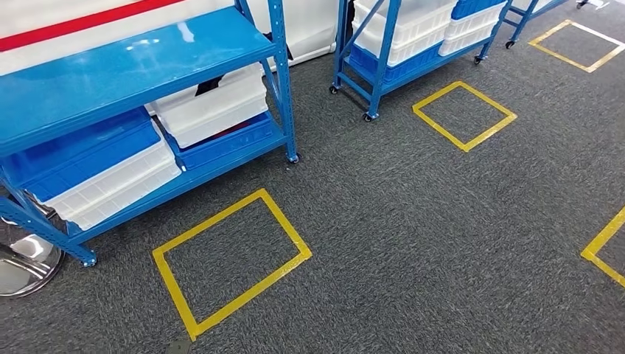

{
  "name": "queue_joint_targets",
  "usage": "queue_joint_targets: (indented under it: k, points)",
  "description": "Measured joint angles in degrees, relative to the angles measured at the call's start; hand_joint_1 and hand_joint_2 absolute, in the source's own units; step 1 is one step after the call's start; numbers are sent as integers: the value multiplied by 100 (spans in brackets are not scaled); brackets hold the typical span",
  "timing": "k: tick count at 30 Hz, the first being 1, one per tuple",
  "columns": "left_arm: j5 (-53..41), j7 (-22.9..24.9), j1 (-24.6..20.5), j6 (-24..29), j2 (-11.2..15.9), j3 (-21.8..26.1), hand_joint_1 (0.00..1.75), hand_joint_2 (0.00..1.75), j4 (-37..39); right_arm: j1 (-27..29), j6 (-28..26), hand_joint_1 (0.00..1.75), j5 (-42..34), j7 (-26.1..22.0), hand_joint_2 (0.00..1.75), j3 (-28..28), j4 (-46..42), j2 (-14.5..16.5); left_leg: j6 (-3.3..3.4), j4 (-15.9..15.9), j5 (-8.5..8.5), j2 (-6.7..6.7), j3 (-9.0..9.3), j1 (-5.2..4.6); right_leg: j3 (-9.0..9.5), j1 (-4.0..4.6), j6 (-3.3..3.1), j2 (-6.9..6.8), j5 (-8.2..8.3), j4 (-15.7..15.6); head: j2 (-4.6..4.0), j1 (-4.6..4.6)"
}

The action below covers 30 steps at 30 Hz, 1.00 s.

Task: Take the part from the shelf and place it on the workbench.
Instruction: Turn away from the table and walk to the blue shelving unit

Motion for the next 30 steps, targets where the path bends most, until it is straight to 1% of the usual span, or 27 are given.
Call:
queue_joint_targets:
  k: [1, 2, 3, 4, 5, 6, 7, 8, 9, 10, 11, 12, 13, 14, 16, 17, 18, 20, 21, 22, 23, 24, 25, 27, 28, 29, 30]
  points:
    - [2, -2, 10, 0, -3, 1, 0, 0, 0, -17, 7, 0, 1, -5, 0, 0, -1, 1, 31, -30, 21, -55, 14, 13, 15, -9, 34, 34, -21, 13, 0, 0]
    - [2, -4, 13, 0, -7, 1, 0, 0, 0, -24, 13, 0, 1, -10, 0, 0, -1, 2, 68, -63, 48, -110, 33, 31, -3, -17, 65, 142, -85, 84, 0, 1]
    - [3, -8, 9, 0, -11, 2, 0, 0, 0, -21, 19, 0, 1, -13, 0, 0, -2, 3, 101, -94, 76, -165, 49, 51, -76, -26, 90, 293, -209, 264, 1, 1]
    - [3, -11, 2, 0, -15, 2, 0, 0, 0, -11, 21, 0, 1, -14, 0, -1, -2, 3, 119, -104, 92, -217, 57, 61, -216, -42, 108, 466, -383, 560, 0, 2]
    - [3, -14, -7, 0, -15, 2, 0, 0, 0, 1, 23, 0, 1, -15, 0, -1, -2, 3, 133, -104, 97, -274, 48, 62, -409, -47, 119, 573, -574, 944, 0, 2]
    - [3, -15, -11, 0, -15, 2, 0, 0, 0, 8, 25, 0, 1, -15, 0, -1, -2, 3, 136, -101, 97, -338, 43, 59, -597, -51, 129, 616, -712, 1309, 0, 2]
    - [3, -15, -10, 0, -15, 2, 0, 0, 0, 15, 27, 0, 1, -15, 0, -1, -2, 3, 137, -95, 95, -409, 43, 57, -725, -55, 138, 629, -746, 1536, 0, 3]
    - [3, -15, -8, 0, -15, 2, 0, 0, 0, 20, 28, 0, 1, -15, 0, -1, -2, 3, 133, -86, 92, -486, 46, 56, -757, -58, 142, 635, -660, 1556, 1, 3]
    - [3, -15, -5, -1, -16, 2, 0, 0, 0, 23, 28, 0, 1, -15, 0, 0, -2, 2, 125, -75, 86, -564, 53, 59, -676, -65, 140, 649, -468, 1338, 1, 2]
    - [1, -15, -4, -2, -20, 2, 0, 0, 0, 25, 28, 0, 1, -15, 0, 0, -2, 1, 109, -58, 76, -641, 58, 62, -513, -77, 134, 708, -223, 950, 1, 3]
    - [-1, -15, -4, -3, -24, 2, 0, 0, 0, 29, 28, 0, 1, -11, 0, -1, -1, -1, 83, -36, 63, -706, 46, 63, -354, -89, 127, 839, -48, 576, 1, 3]
    - [-3, -16, -6, -5, -28, 2, 0, 0, 0, 30, 27, 0, 1, -8, 0, -1, -1, -2, 52, -13, 51, -766, 30, 61, -236, -94, 110, 947, 71, 286, 1, 2]
    - [-6, -18, -7, -8, -31, 2, 0, 0, 0, 28, 26, 0, 0, -4, 0, -2, 0, -3, 16, 4, 45, -815, 9, 60, -176, -95, 91, 1035, 116, 124, 1, 1]
    - [-7, -21, -6, -11, -31, 2, 0, 0, 0, 24, 23, 0, -2, 0, 0, -3, 1, -4, -20, 7, 47, -859, -16, 61, -169, -82, 65, 1066, 99, 94, 1, 1]
    - [-10, -29, 1, -14, -27, 0, 0, 0, 0, 8, 15, 0, -8, 5, 0, -4, 1, 2, -87, 12, 45, -920, -35, 76, -154, -73, -6, 947, 115, 65, 1, 0]
    - [-10, -31, 3, -14, -24, 0, 0, 0, 0, 9, 8, 0, -11, 6, 0, -5, 1, 5, -114, 81, -4, -848, -68, 75, -138, -76, -49, 878, 118, 45, 1, -1]
    - [-10, -31, 0, -14, -21, 0, 0, 0, 0, 13, 2, 0, -13, 5, 0, -5, 1, 9, -137, 253, -111, -726, -143, 71, -127, -83, -91, 802, 121, 24, 0, -2]
    - [-8, -30, -15, -13, -19, -1, 0, 0, 0, 35, -5, 0, -14, 0, 0, -7, 1, 9, -172, 932, -472, -429, -466, 67, -117, -72, -149, 646, 111, 7, -1, -4]
    - [-6, -26, -19, -12, -20, -1, 0, 0, 0, 42, -3, 0, -13, -2, 0, -7, 1, 9, -188, 1317, -635, -361, -657, 75, -116, -60, -160, 569, 104, 8, 0, -4]
    - [-3, -22, -17, -10, -20, -1, 0, 0, 0, 46, 1, 0, -12, -2, 0, -7, 1, 9, -199, 1594, -717, -328, -794, 83, -113, -50, -165, 495, 95, 9, 0, -4]
    - [-1, -17, -10, -7, -20, -1, 0, 0, 0, 45, 6, 0, -10, -2, 0, -7, 1, 9, -202, 1661, -682, -310, -827, 88, -105, -44, -165, 423, 86, 10, 1, -4]
    - [2, -14, -2, -3, -20, 1, 0, 0, 0, 42, 11, 0, -8, -2, 0, -7, 1, 10, -197, 1496, -541, -290, -742, 89, -89, -40, -159, 356, 74, 11, 0, -3]
    - [3, -13, 3, 0, -19, 1, 0, 0, 0, 39, 16, 0, -6, -2, 0, -7, 1, 11, -179, 1131, -332, -233, -552, 85, -64, -38, -149, 291, 58, 11, 0, -3]
    - [3, -10, -4, 2, -17, 1, 0, 0, 0, 38, 25, 0, -2, -1, 0, -7, 1, 14, -107, 341, -30, -2, -152, 46, -13, -21, -109, 177, 22, 15, 0, -3]
    - [2, -9, -11, 2, -16, 0, 0, 0, 0, 37, 29, 0, 0, 1, 0, -8, 1, 15, -67, 116, 28, 80, -45, 21, 3, -11, -83, 127, 8, 18, 0, -3]
    - [-1, -8, -12, 1, -16, 0, 0, 0, 0, 29, 33, 0, 1, 4, 0, -8, 1, 16, -31, 31, 25, 109, -17, -3, 14, -5, -52, 81, -4, 18, 0, -3]
    - [-3, -7, -7, -1, -15, 0, 0, 0, 0, 14, 37, 0, 1, 7, 0, -9, 1, 17, -1, 23, 29, 52, -28, -17, 28, -2, -22, 35, -9, 11, 0, -3]
